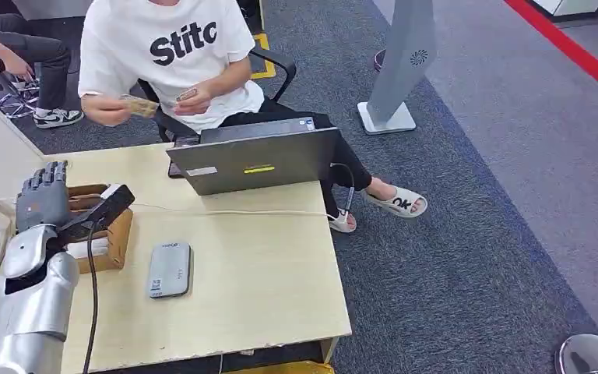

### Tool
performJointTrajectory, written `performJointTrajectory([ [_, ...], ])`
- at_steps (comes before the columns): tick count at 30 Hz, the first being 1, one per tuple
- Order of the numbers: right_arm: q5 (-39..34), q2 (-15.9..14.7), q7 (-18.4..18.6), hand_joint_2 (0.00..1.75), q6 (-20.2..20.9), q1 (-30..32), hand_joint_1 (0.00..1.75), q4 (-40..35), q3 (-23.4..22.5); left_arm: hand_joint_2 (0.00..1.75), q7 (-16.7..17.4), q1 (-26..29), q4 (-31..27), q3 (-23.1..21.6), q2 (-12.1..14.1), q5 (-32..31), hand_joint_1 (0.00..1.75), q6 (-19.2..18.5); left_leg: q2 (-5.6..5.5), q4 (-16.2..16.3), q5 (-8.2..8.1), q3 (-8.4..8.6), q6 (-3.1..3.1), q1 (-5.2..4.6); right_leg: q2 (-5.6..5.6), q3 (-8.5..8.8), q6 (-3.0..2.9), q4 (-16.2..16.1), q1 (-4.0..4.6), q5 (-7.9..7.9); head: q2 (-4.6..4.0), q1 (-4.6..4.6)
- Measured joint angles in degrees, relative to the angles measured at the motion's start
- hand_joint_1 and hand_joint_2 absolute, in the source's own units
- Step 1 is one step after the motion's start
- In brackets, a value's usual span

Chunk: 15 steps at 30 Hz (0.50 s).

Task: Pass the card to the sensor for recognition and then transmit it.

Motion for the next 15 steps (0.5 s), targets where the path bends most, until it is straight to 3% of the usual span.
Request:
performJointTrajectory([
  [15, 0.5, 0.0, -0.4, 1.75, -0.1, 0.0, 0.0, 0.0, 0.0, 1.75, -0.6, -0.1, 1.6, 0.0, -0.2, 0.0, 0.0, -0.2, 0.0, 0.0, 0.0, -0.01, 0.0, -0.01, 0.0, 0.01, 0.0, 0.0, 0.0, 0.0, 0.0, 0.02],
])
